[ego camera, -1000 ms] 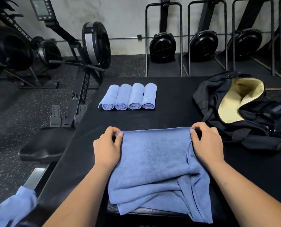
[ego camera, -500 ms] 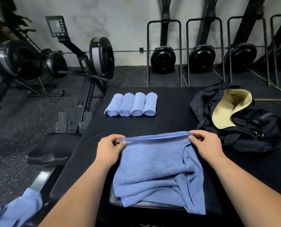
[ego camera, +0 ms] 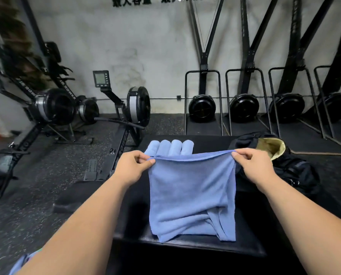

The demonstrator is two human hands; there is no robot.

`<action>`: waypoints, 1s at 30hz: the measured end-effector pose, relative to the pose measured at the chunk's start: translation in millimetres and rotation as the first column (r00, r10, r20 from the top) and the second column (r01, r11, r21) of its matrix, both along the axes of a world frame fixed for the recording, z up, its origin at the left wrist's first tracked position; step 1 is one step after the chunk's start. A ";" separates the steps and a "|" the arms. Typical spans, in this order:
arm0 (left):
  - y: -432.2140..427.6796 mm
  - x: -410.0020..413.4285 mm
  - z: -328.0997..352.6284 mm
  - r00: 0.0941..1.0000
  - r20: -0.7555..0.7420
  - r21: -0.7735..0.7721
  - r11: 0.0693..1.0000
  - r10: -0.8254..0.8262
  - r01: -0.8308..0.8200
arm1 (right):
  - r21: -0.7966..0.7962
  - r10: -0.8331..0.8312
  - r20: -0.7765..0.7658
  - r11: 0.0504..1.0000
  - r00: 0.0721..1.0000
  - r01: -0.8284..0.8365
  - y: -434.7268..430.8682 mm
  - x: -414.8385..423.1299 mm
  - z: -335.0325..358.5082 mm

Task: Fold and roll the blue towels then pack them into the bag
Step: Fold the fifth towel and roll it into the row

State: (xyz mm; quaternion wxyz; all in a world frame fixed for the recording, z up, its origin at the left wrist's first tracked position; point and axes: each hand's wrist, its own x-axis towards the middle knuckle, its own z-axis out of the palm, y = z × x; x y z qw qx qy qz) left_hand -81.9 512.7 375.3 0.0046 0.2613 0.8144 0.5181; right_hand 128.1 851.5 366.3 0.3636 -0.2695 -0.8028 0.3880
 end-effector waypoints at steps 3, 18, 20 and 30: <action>-11.6 9.2 39.7 1.000 -0.008 0.037 0.999 -0.019 0.019 | 0.091 0.005 -0.010 0.996 1.000 -0.004 -2.2 11.1 39.2; -31.8 44.4 121.8 0.945 -0.300 0.114 0.989 0.129 -0.099 | 0.334 -0.196 -0.027 0.922 0.980 0.194 -47.1 49.1 138.2; -32.8 47.5 122.1 0.943 -0.311 0.092 0.991 0.117 -0.092 | 0.336 -0.202 -0.020 0.921 0.979 0.197 -46.0 52.4 139.7; -33.7 48.9 119.0 0.923 -0.362 0.064 0.991 0.133 -0.118 | 0.330 -0.126 0.088 0.940 0.988 0.090 -44.2 55.9 127.9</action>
